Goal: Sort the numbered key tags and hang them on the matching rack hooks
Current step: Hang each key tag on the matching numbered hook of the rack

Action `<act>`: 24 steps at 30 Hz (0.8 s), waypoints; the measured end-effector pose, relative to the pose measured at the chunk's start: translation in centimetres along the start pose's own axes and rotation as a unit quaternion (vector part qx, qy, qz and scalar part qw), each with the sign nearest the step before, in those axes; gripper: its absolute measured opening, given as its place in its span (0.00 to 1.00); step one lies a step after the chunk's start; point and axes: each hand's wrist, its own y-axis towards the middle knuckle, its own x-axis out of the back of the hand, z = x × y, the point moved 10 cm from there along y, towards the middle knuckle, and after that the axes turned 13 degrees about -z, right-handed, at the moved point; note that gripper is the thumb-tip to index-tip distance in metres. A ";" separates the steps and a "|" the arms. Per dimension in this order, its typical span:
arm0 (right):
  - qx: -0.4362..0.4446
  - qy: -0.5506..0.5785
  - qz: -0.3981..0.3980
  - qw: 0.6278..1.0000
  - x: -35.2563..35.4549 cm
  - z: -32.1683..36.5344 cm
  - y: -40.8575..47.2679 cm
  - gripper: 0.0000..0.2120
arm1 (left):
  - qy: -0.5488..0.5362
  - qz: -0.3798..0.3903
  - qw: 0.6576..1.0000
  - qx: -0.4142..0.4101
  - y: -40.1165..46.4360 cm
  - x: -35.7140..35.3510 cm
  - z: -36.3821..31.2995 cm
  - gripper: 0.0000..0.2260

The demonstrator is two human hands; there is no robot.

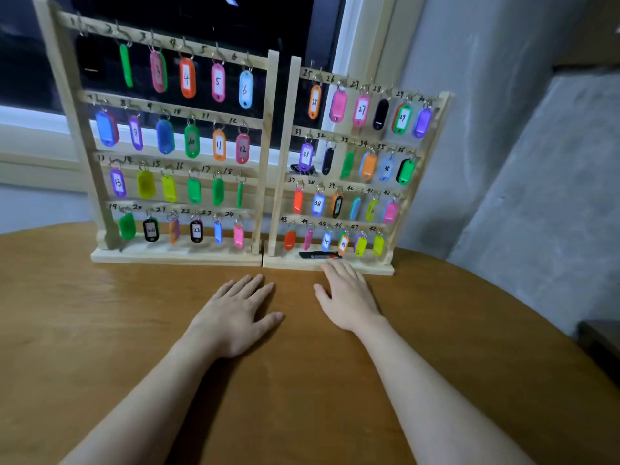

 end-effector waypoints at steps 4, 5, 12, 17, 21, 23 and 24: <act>0.017 -0.034 0.045 0.998 -1.3 0.6 1.6 0.32 | -0.005 -0.005 1.000 -0.005 0.0 -0.1 0.0 0.34; 0.014 -0.040 0.053 0.998 -1.6 0.5 1.9 0.33 | -0.009 -0.004 1.000 -0.005 0.1 -0.2 -0.1 0.34; -0.023 -0.038 0.075 0.996 -3.0 0.0 3.7 0.36 | -0.021 -0.017 1.000 -0.004 0.5 -0.2 0.4 0.34; -0.026 -0.047 0.067 0.996 -3.1 -0.4 3.6 0.34 | -0.031 -0.022 0.999 0.001 0.5 -0.1 0.4 0.35; -0.013 -0.018 0.003 1.000 -2.1 -0.3 3.7 0.25 | -0.033 -0.026 0.999 0.002 0.6 -0.1 0.5 0.35; -0.023 0.025 -0.038 0.999 -1.6 -0.7 3.6 0.21 | -0.035 -0.027 0.999 0.002 0.6 -0.1 0.6 0.35; -0.039 0.059 -0.063 0.996 -1.3 -1.1 3.6 0.18 | -0.034 -0.029 0.999 0.001 0.7 -0.1 0.6 0.35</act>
